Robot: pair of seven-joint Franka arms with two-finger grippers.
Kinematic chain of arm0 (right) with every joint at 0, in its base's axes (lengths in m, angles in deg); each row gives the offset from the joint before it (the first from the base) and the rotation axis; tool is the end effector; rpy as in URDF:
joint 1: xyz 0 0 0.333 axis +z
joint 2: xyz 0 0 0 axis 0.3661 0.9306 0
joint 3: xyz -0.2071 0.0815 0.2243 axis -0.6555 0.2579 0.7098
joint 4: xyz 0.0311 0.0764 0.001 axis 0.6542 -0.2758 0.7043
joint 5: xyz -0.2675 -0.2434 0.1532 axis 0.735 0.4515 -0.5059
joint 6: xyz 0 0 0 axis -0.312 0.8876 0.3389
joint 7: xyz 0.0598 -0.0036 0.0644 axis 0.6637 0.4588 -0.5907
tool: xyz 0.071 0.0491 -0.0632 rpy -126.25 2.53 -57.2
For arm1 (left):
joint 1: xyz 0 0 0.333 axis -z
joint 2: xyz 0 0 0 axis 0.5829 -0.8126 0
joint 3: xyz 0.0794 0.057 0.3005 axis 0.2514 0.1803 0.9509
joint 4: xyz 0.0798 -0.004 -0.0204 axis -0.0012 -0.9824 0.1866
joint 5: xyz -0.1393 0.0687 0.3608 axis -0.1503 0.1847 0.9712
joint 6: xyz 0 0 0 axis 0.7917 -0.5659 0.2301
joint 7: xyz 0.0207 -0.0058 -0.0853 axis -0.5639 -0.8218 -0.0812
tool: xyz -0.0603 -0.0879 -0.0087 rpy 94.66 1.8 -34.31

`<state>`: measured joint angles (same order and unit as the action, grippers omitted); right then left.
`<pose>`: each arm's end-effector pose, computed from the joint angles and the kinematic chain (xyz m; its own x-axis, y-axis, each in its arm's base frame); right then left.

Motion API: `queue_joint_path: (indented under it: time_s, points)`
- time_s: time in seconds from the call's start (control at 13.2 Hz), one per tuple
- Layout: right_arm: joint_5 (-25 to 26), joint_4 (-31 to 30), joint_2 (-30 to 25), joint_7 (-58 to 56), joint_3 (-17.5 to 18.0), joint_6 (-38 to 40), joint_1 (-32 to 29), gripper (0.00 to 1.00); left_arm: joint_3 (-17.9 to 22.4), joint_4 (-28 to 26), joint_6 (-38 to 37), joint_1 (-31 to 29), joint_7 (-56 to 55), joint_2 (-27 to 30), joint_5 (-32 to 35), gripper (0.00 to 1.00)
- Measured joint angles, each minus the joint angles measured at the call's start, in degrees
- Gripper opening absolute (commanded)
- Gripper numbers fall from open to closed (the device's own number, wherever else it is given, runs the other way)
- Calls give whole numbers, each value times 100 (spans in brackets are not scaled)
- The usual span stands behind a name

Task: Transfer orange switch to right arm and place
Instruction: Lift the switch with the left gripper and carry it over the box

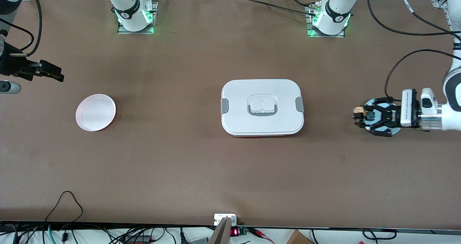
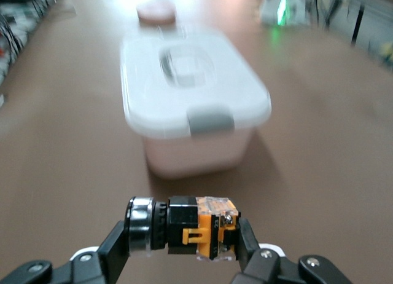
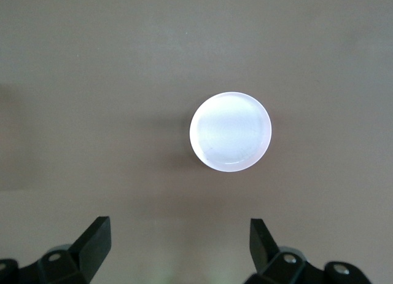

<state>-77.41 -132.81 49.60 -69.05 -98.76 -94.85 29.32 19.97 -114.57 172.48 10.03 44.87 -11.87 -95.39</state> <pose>0.5743 -0.0160 0.5818 0.9952 -0.0209 -0.0960 -0.0190 -0.9996 0.0209 0.6380 0.0492 0.3464 -0.0380 -0.5491 0.8349 -0.9763 0.1984 0.0860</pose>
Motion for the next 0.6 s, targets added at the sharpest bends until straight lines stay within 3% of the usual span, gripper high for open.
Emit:
queue_joint_path:
  time_s: [0.15, 0.3, 0.45, 0.6]
  points:
    - [-4, 2, -3, -2, -11, 2, -10, 100, -678, -5, -188, 47, -645, -12, -921, 0]
    - [-31, 3, -3, -11, -3, 3, -6, 100, -1235, -2, 87, 348, -1130, -13, -1729, 0]
    - [-285, 4, -1, -11, 9, 35, 3, 100, -1333, 0, 579, 1077, -1342, -15, -2668, 0]
    - [-1090, 4, 13, -55, -16, 123, -29, 100, -1359, 2, 1615, 1910, -1372, -19, -3599, 0]
